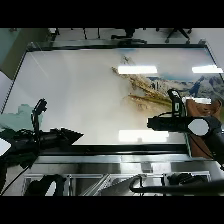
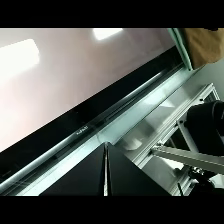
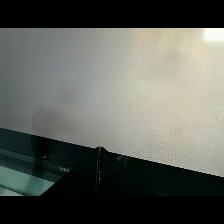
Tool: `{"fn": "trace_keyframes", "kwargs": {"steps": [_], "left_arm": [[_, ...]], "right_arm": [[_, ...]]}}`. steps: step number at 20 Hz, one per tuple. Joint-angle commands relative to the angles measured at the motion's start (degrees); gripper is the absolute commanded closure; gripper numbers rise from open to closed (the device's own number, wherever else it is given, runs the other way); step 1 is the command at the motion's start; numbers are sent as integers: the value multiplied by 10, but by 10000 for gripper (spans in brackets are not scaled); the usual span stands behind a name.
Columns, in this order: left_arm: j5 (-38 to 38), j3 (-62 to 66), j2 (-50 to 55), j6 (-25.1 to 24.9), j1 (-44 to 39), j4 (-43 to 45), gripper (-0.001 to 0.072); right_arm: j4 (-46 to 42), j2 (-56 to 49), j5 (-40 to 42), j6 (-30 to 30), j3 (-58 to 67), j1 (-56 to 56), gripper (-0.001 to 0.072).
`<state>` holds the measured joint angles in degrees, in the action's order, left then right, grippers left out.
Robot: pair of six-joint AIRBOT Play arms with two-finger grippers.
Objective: Fold the shirts.
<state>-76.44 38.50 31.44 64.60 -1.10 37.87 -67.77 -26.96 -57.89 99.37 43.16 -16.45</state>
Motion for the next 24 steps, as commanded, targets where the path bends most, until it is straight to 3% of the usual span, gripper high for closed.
{"fn": "trace_keyframes", "kwargs": {"steps": [1, 15, 17, 19, 20, 21, 24], "left_arm": [[-1, 0, -1, 0, 0, 0, 697], [11, 2, -1, 0, 0, 9, 695], [22, 32, 6, 12, 0, 89, 693], [17, 92, 31, 82, 0, 235, 689], [12, 123, 47, 113, 0, 312, 461], [8, 153, 67, 145, 0, 392, -10], [-18, 218, 137, 188, 0, 596, 13]], "right_arm": [[1, 0, 0, 0, 0, -1, 695], [0, 0, 0, 0, 0, -1, 695], [0, 0, 0, 0, 0, -1, 695], [1, 0, 0, 0, 0, -1, 695], [1, 0, 0, 0, 0, -1, 695], [1, 0, 0, 0, 0, -1, 695], [0, 0, 0, 0, 0, -1, 695]]}}
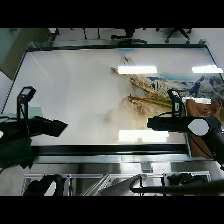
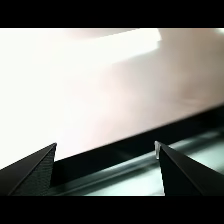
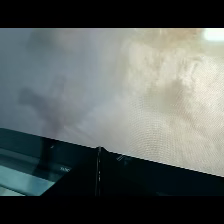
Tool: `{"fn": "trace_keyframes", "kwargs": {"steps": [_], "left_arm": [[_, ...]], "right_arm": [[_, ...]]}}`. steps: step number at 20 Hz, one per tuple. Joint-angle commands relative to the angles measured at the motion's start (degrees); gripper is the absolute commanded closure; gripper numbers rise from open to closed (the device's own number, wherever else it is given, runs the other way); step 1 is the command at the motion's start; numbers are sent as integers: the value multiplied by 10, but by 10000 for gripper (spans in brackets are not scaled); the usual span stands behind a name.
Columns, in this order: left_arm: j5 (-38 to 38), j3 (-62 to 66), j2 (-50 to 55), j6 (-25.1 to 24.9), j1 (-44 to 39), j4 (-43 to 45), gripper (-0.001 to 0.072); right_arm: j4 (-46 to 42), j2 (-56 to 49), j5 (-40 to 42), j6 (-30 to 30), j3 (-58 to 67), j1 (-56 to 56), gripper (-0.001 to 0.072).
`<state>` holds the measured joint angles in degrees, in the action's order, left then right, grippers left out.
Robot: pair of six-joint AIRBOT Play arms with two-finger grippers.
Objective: Fold the shirts.
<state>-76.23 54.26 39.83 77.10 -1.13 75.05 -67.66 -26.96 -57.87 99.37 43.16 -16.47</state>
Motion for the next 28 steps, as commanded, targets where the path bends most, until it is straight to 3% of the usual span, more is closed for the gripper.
{"fn": "trace_keyframes", "kwargs": {"steps": [1, 4, 11, 16, 17, 19, 24, 28], "left_arm": [[-27, 73, 81, 69, 0, 288, 12], [-9, 70, 163, 70, 19, 394, 13], [78, 95, 388, 69, 194, 373, 13], [92, 140, 512, 57, 241, 372, 24], [88, 158, 533, 51, 241, 369, 198], [61, 198, 566, 12, 240, 335, 692], [15, 303, 556, -21, 240, 207, 700], [-2, 392, 469, -73, 225, -45, 700]], "right_arm": [[-1, 0, 0, 0, 0, 0, 695], [0, 0, 0, 0, 0, 0, 695], [0, 0, 0, 0, 0, 0, 695], [0, 0, 25, 0, 0, 0, 695], [0, 0, 25, 0, 0, 0, 694], [0, 0, 25, 0, 0, 0, 695], [0, 0, 24, 0, 0, 0, 695], [-1, 0, 26, 0, 0, 0, 695]]}}
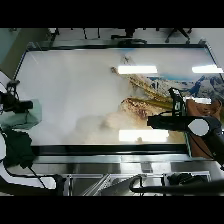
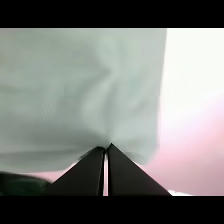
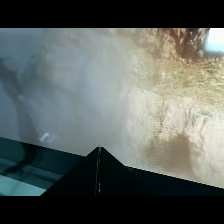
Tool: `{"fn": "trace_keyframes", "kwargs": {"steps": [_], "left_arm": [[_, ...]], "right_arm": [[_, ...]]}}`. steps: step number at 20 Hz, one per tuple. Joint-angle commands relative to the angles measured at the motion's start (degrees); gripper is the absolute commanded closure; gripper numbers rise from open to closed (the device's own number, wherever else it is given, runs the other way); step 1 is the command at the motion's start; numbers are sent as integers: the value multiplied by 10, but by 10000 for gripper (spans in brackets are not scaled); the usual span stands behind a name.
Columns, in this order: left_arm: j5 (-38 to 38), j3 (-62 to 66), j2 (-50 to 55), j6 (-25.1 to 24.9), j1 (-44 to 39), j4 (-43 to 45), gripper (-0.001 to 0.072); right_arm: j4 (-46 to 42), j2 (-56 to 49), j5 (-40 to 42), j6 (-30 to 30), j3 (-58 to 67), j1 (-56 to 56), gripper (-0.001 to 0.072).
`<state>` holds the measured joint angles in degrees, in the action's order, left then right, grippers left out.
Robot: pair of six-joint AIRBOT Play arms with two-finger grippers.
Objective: Fold the shirts.
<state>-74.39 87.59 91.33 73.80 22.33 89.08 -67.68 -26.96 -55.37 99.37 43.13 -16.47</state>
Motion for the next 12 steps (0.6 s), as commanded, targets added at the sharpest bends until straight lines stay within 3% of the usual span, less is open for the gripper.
{"fn": "trace_keyframes", "kwargs": {"steps": [1, 3, 7, 12], "left_arm": [[-33, 76, -68, -54, -20, -248, 700], [-49, 94, -111, -61, -58, -338, 700], [-69, 72, -154, -62, -189, -348, 700], [54, -47, -134, -51, -342, -351, 699]], "right_arm": [[0, 0, 1, 0, 0, 0, 695], [0, 0, 1, 0, 0, 0, 695], [0, 0, 1, 0, 0, 0, 695], [0, 0, -6, 0, 0, 0, 694]]}}
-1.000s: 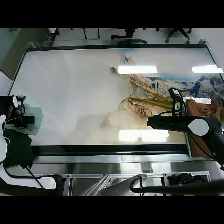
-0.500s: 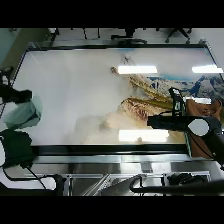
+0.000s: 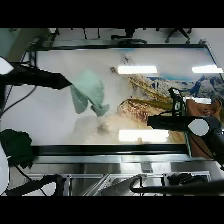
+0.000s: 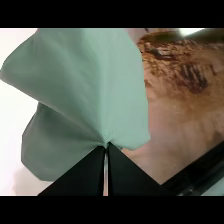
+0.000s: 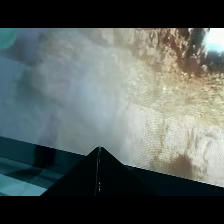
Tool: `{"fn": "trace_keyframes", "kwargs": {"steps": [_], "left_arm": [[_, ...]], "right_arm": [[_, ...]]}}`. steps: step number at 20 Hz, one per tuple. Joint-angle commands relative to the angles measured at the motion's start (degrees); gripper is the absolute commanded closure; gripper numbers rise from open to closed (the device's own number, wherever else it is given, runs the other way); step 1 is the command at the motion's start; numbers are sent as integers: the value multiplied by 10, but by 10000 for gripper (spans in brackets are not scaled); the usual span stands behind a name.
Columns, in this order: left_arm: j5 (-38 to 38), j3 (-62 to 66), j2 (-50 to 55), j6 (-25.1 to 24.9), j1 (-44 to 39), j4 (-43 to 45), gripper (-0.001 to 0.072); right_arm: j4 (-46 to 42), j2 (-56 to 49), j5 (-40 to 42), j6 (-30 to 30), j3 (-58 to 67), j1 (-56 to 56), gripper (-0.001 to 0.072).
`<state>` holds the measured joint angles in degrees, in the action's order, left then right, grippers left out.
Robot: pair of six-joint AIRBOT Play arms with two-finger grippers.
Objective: Fold the shirts.
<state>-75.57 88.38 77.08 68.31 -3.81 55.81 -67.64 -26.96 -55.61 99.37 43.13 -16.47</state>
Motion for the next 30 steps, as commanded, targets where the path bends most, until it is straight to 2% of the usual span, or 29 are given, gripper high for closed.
{"fn": "trace_keyframes", "kwargs": {"steps": [1, 4, 5, 6, 7, 8, 10, 11, 12, 14, 16, 19, 21, 23, 24, 25, 26, 27, 28, 29, 30], "left_arm": [[88, -72, 24, 4, -102, -19, 698], [100, -77, 83, 18, -136, -18, 688], [78, -55, 98, 28, -129, -19, 688], [45, -24, 111, 33, -114, -19, 490], [8, 9, 118, 43, -94, -18, 147], [-20, 35, 120, 56, -73, -18, 76], [-58, 52, 111, 64, -19, -19, 75], [-68, 37, 101, 71, 4, -19, 75], [-72, 0, 87, 72, 24, -19, 75], [-61, -109, 54, 64, 50, -19, 75], [-21, -224, 36, 52, 64, -20, 75], [44, -351, 38, 4, 57, -79, 75], [94, -390, 57, -21, 44, -117, 75], [127, -397, 89, -28, 30, -123, 76], [133, -389, 108, -28, 26, -124, 77], [137, -373, 129, -28, 25, -124, 142], [136, -355, 147, -28, 26, -124, 263], [132, -333, 164, -28, 26, -123, 427], [124, -311, 177, -28, 27, -119, 652], [116, -290, 186, -29, 27, -117, 697], [113, -270, 188, -29, 27, -117, 699]], "right_arm": [[-1, 0, -3, 0, 0, 0, 694], [-3, -4, 14, 0, 0, 1, 688], [-3, -4, 24, 0, 1, 1, 644], [-3, -6, 37, 0, 2, 1, 455], [-3, -11, 50, 0, 5, 1, 357], [-2, -18, 62, -2, 8, 1, 349], [0, -51, 71, -7, 8, 0, 341], [16, -79, 66, -18, 8, -1, 267], [57, -107, 62, -59, 8, -1, 164], [174, -171, 66, -171, 8, -1, 154], [273, -237, 105, -263, 9, -1, 154], [345, -319, 172, -353, 46, 0, 154], [345, -379, 187, -367, 102, 0, 155], [345, -442, 182, -367, 161, 0, 157], [345, -471, 176, -368, 191, 0, 221], [344, -495, 170, -377, 214, 0, 299], [344, -516, 162, -381, 235, 0, 326], [344, -530, 156, -381, 249, 1, 407], [344, -538, 150, -382, 257, 2, 601], [343, -539, 150, -382, 260, 3, 694], [343, -538, 142, -389, 264, 7, 695]]}}
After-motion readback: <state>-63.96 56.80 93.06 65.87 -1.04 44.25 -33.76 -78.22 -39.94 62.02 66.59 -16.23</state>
